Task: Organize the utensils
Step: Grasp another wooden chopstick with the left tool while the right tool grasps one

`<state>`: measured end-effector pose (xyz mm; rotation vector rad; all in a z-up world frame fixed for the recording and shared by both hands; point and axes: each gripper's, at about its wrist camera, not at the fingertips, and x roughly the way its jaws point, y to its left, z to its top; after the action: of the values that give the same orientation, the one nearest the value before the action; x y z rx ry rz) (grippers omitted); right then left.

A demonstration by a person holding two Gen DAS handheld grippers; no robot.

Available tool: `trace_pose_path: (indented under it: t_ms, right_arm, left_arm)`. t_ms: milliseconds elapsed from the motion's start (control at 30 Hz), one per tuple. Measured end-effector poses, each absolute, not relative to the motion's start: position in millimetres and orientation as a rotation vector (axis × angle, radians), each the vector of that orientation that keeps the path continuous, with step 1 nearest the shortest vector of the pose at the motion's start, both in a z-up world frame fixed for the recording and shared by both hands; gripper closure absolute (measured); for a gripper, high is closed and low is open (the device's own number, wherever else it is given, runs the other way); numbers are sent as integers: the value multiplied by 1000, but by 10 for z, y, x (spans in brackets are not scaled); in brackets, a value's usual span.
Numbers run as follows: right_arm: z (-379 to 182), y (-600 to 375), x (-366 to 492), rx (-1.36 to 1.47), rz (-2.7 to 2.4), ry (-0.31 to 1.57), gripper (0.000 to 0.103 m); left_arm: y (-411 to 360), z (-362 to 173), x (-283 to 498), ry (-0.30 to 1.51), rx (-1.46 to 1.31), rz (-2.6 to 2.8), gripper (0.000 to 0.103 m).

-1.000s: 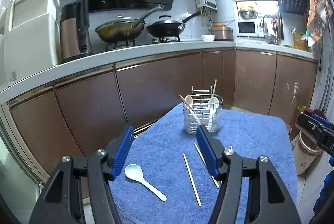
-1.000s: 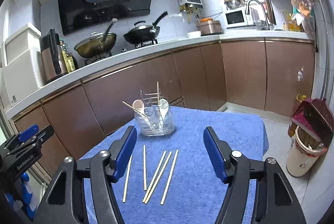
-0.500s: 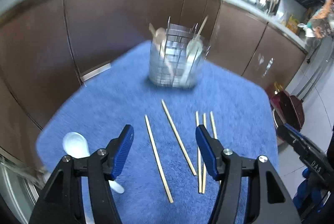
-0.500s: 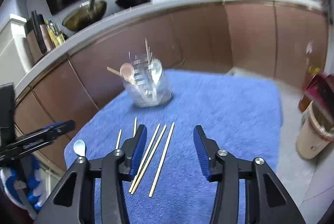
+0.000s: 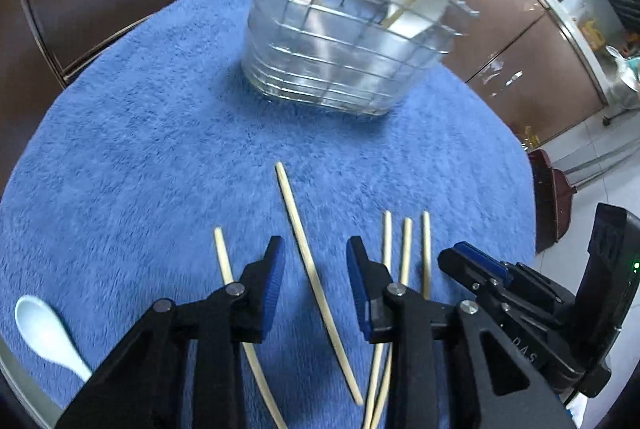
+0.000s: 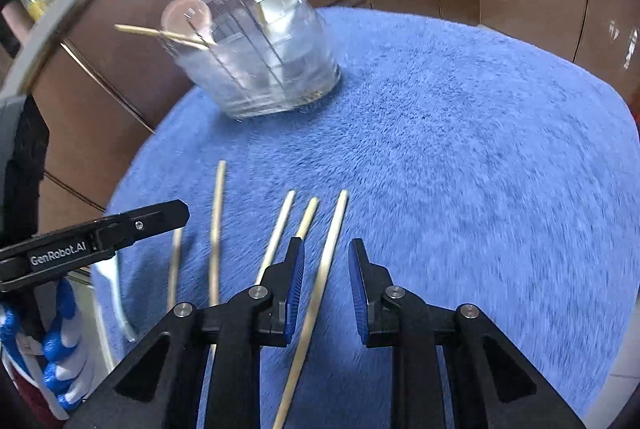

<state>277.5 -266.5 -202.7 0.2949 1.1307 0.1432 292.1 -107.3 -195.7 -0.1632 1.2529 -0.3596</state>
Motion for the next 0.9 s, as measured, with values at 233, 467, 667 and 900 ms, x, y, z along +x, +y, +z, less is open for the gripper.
trace_pose_path:
  t_ms: [233, 467, 667, 900]
  right_arm:
    - [-2210, -2522, 3051, 194, 97, 1216, 86]
    - [-2234, -2497, 3076, 199, 73, 1194, 94]
    - [-2057, -2635, 2899, 255, 87, 1131, 96]
    - [-1621, -2804, 2414, 281, 123, 988, 97]
  left_arm:
    - [-1154, -2255, 3148, 1345, -163, -338, 82]
    - [-1249, -2297, 3180, 1338, -167, -297, 96]
    - [-1203, -2178, 3091, 1269, -248, -342, 98]
    - [-1120, -1708, 2658, 1074, -229, -409, 98]
